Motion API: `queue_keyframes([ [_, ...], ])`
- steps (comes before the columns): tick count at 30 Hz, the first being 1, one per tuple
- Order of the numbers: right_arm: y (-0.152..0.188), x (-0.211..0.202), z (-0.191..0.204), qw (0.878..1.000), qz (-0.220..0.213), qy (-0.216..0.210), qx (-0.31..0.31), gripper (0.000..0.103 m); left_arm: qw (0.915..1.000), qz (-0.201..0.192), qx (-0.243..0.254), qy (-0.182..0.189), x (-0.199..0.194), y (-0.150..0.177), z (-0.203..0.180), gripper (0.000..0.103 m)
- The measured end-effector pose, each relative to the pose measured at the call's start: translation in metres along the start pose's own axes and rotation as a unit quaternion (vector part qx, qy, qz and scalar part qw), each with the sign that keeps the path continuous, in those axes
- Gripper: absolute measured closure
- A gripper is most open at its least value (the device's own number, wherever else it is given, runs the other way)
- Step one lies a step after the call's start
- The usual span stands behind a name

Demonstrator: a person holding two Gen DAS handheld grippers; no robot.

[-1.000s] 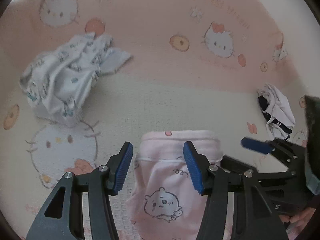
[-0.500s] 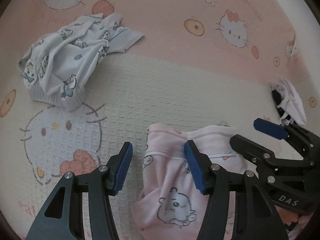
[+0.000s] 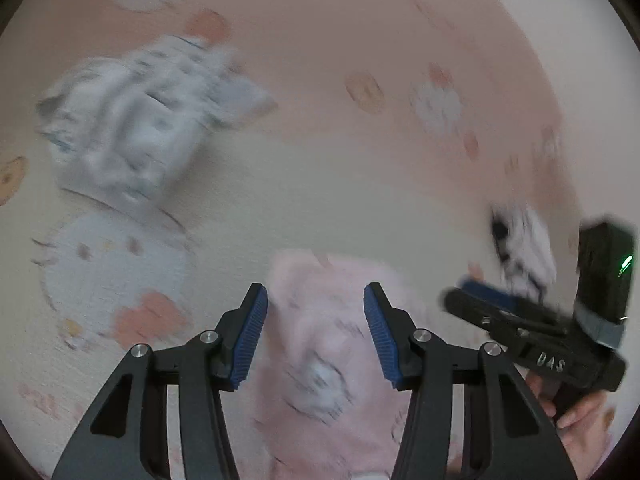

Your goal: Fold clothes

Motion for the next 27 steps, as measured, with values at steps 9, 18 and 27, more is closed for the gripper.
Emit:
queue_keyframes([
  [9, 0.02, -0.002, 0.004, 0.997, 0.019, 0.063, -0.032, 0.037, 0.9935, -0.009, -0.041, -0.106, -0.016, -0.004, 0.034, 0.051],
  [18, 0.09, -0.038, 0.001, 0.995, 0.076, 0.047, 0.053, 0.037, 0.9833, 0.04, -0.167, -0.062, -0.072, 0.099, 0.037, 0.05],
  [27, 0.116, -0.048, 0.001, 0.99, 0.096, 0.084, 0.056, 0.037, 0.9823, 0.043, -0.179, -0.037, -0.082, 0.128, 0.038, 0.056],
])
Point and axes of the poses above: each gripper's, at about its wrist camera, not at the fingertips, and x roughly the way its jaws point, z to its left, y to its underside, the point moved 1 cm from there along x, roughly the way its jaws point, and after that the axes turned 7 degrees about -z, right-handed, at the moved point
